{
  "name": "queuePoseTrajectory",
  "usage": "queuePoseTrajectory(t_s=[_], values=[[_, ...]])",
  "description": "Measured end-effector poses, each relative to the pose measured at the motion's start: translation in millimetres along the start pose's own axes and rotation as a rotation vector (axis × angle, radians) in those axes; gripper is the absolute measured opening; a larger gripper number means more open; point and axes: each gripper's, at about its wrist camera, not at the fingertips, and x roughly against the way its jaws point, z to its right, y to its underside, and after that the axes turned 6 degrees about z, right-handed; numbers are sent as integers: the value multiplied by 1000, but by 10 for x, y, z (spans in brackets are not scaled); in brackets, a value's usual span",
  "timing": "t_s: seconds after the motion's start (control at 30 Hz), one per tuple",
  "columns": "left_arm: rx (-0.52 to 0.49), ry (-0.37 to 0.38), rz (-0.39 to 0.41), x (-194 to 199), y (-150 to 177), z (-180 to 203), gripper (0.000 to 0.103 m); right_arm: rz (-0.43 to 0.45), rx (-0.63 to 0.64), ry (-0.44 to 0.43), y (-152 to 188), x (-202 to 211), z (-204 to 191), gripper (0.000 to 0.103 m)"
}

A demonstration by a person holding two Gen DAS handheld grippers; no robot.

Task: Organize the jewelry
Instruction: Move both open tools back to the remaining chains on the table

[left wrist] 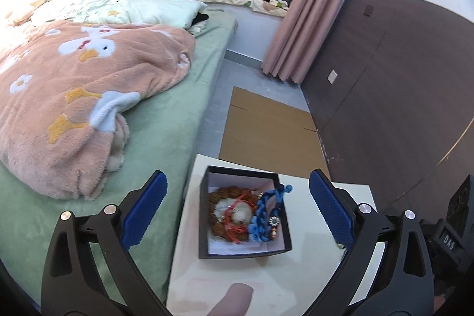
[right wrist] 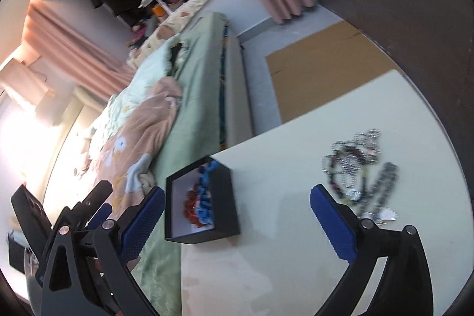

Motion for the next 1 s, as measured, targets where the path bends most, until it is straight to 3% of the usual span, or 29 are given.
queuePoseTrajectory(t_s=[0.53, 1.0], values=[[-145, 81, -34, -73, 105, 891, 96, 28, -40, 91, -268, 507, 606, 96], [-313, 178, -165, -355, 273, 1755, 96, 45, -85, 147, -417, 785, 1239, 96]])
